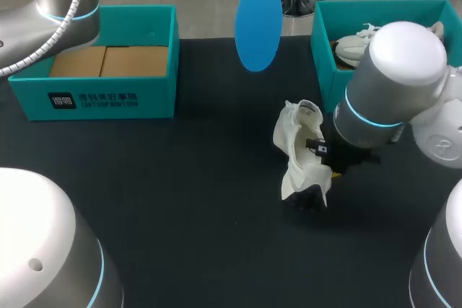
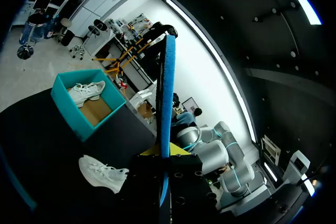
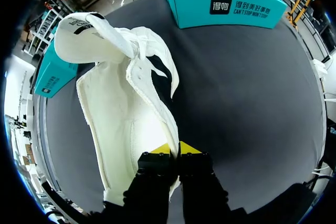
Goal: Take the shoe out of the shoebox, open the shoe tongue, remove and reinsert the insole, then place the shoe into the shoebox
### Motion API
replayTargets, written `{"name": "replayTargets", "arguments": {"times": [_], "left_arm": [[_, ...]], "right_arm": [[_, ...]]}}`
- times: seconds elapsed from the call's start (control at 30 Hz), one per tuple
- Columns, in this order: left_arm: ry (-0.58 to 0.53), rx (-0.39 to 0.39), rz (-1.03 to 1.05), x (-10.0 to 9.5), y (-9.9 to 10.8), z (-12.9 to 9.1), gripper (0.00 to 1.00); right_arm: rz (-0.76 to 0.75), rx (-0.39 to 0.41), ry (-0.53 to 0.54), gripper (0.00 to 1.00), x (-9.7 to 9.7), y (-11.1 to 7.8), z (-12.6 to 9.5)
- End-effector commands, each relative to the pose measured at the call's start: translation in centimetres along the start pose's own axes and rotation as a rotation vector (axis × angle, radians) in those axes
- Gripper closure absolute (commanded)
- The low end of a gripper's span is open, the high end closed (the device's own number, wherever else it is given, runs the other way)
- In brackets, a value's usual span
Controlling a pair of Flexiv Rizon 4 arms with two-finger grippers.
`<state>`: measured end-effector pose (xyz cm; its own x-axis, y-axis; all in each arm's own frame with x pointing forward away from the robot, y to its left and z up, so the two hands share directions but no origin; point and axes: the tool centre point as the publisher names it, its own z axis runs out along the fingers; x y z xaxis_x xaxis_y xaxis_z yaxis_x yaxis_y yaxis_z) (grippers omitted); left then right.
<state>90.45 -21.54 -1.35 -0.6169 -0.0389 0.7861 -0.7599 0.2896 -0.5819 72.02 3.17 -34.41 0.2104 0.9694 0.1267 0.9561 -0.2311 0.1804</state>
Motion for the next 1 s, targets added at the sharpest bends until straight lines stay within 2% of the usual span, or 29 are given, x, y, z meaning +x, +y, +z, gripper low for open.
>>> {"name": "replayTargets", "arguments": {"times": [0.03,0.33,0.37,0.4,0.43,0.47,0.5,0.63,0.73,0.83,1.0], "left_arm": [[0.001,0.001,0.001,-0.1,0.1,0.0,1.00],[0.001,0.001,0.001,-0.1,0.1,0.0,1.00],[0.001,0.001,0.001,-0.1,0.1,0.0,1.00],[0.001,0.001,0.001,-0.1,0.1,0.0,1.00],[0.001,0.001,0.001,-0.1,0.1,0.0,1.00],[0.001,0.001,0.001,-0.1,0.1,0.0,1.00],[0.001,0.001,0.001,-0.1,0.1,0.0,1.00],[0.001,0.001,0.001,-0.1,0.1,0.0,1.00],[0.001,0.001,0.001,-0.1,0.1,0.0,1.00],[0.001,0.001,0.001,-0.1,0.1,0.0,1.00],[0.001,0.001,0.001,-0.1,0.1,0.0,1.00]], "right_arm": [[-0.010,0.006,0.013,1.00,0.0,-0.1,0.9],[-0.027,0.026,0.004,1.00,0.1,-0.3,1.6],[-0.030,0.030,0.002,0.96,0.1,-0.4,1.6],[-0.030,0.032,0.000,0.65,0.2,-0.4,1.5],[-0.030,0.033,0.000,0.53,0.3,-0.4,1.4],[-0.030,0.034,0.000,0.07,0.3,-0.4,1.2],[-0.028,0.035,-0.003,0.00,0.4,-0.3,1.0],[-0.039,0.052,-0.014,0.00,0.7,-0.1,-0.4],[-0.071,0.086,0.015,0.00,1.4,0.3,-2.1],[-0.096,0.131,0.074,0.00,1.8,1.0,-3.9],[-0.138,0.193,0.239,0.00,2.0,2.1,-6.2]]}}
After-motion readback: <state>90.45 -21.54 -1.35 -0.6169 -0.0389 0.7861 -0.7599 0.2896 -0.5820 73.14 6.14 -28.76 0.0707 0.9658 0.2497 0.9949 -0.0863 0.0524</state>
